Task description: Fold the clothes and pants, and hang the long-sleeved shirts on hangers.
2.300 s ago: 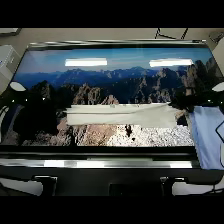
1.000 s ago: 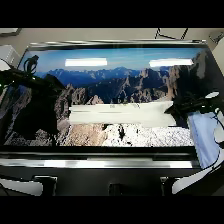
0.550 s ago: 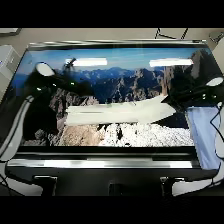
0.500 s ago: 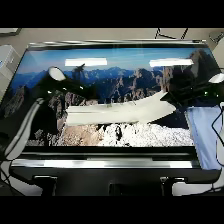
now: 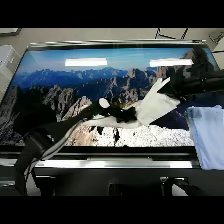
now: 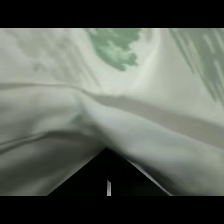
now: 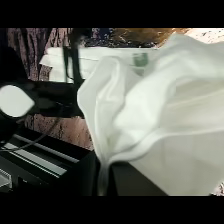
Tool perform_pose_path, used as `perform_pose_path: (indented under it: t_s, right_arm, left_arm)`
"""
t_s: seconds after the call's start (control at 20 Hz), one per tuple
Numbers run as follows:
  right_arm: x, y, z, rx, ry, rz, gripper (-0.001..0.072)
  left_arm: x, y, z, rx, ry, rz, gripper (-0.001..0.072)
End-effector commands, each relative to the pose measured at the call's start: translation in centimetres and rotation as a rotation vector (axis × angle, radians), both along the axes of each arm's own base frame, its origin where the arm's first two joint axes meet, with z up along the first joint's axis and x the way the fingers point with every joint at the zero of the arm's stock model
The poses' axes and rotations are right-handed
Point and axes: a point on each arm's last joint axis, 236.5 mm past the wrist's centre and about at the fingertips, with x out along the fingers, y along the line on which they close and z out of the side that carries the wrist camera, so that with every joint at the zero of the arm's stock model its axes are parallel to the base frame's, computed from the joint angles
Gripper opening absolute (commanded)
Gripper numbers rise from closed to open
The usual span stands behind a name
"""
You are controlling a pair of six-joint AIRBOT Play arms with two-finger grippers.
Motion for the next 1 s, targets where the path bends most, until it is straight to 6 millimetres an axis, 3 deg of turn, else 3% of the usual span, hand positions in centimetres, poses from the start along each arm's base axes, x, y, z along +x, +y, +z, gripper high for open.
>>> perform_pose_path:
  t_s: [0.0, 0.15, 0.25, 0.3, 0.4, 0.55, 0.65, 0.75, 0.8, 0.9, 0.95]
  right_arm:
    - [-1.0, 0.7, 1.5, -0.005, -0.022, -0.014, 0.0038]
    - [-0.3, 1.8, 0.0, -0.002, 0.013, 0.013, 0.0038]
    - [1.0, 4.2, -1.2, 0.020, 0.010, 0.050, 0.0038]
    - [1.8, 6.2, -1.8, 0.053, 0.008, 0.069, 0.0038]
    - [3.4, 10.6, -2.5, 0.150, 0.005, 0.102, 0.0038]
    - [5.1, 18.1, -5.9, 0.297, 0.076, 0.128, 0.0039]
    - [5.4, 22.6, -10.5, 0.344, 0.169, 0.125, 0.0039]
    - [5.3, 26.9, -15.6, 0.389, 0.282, 0.089, 0.0043]
    - [4.9, 29.0, -17.8, 0.430, 0.345, 0.060, 0.0157]
    - [4.5, 32.2, -19.2, 0.550, 0.385, 0.057, 0.0659]
    - [4.5, 32.5, -18.8, 0.592, 0.392, 0.067, 0.0661]
  left_arm:
    - [-0.9, -5.6, 0.2, -0.108, 0.070, 0.194, 0.0025]
    - [2.1, -4.1, 0.4, -0.100, 0.011, 0.252, 0.0021]
    - [5.6, 0.3, 1.4, -0.037, -0.098, 0.216, 0.0020]
    - [7.5, 3.3, 2.3, 0.010, -0.156, 0.195, 0.0020]
    - [11.7, 11.6, 5.3, 0.137, -0.273, 0.189, 0.0020]
    - [15.8, 26.3, 13.2, 0.336, -0.444, 0.282, 0.0021]
    - [15.3, 33.3, 19.6, 0.384, -0.525, 0.351, 0.0022]
    - [13.4, 37.0, 25.4, 0.395, -0.623, 0.387, 0.0022]
    - [12.4, 37.9, 27.8, 0.397, -0.672, 0.400, 0.0022]
    - [10.7, 38.8, 31.2, 0.417, -0.750, 0.415, 0.0022]
    - [9.9, 39.1, 32.2, 0.430, -0.772, 0.415, 0.0022]
